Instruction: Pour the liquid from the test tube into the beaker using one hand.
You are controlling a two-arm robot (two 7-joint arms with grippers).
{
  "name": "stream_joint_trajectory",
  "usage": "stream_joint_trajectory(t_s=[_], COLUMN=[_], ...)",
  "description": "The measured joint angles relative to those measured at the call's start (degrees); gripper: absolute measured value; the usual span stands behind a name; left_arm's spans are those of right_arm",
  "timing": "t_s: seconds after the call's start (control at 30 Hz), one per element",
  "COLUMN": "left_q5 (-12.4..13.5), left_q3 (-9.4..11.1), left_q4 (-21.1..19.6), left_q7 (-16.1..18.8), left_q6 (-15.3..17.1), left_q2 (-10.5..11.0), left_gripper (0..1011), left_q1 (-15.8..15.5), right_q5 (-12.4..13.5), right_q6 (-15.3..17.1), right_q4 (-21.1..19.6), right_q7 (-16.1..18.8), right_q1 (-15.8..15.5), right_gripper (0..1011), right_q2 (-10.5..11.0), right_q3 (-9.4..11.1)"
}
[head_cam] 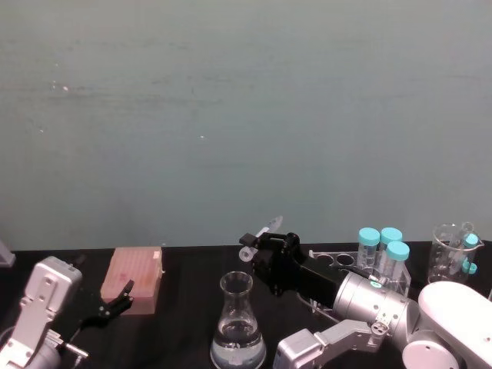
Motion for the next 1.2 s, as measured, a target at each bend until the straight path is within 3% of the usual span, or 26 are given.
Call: stream_joint_trajectory(t_s=[1.2], left_q5=[0.0], left_q3=[0.0], left_q4=[0.0], left_q7=[0.0], left_q6=[0.0], left_q2=[0.0], left_gripper=[1000], left_q1=[0.0], right_q5=[-4.1], right_q6=[0.5], right_q4=[3.6], right_q7=[-5.5], right_q1=[2.7], right_gripper=[224], right_q2=[-0.2], right_q3=[-4.0])
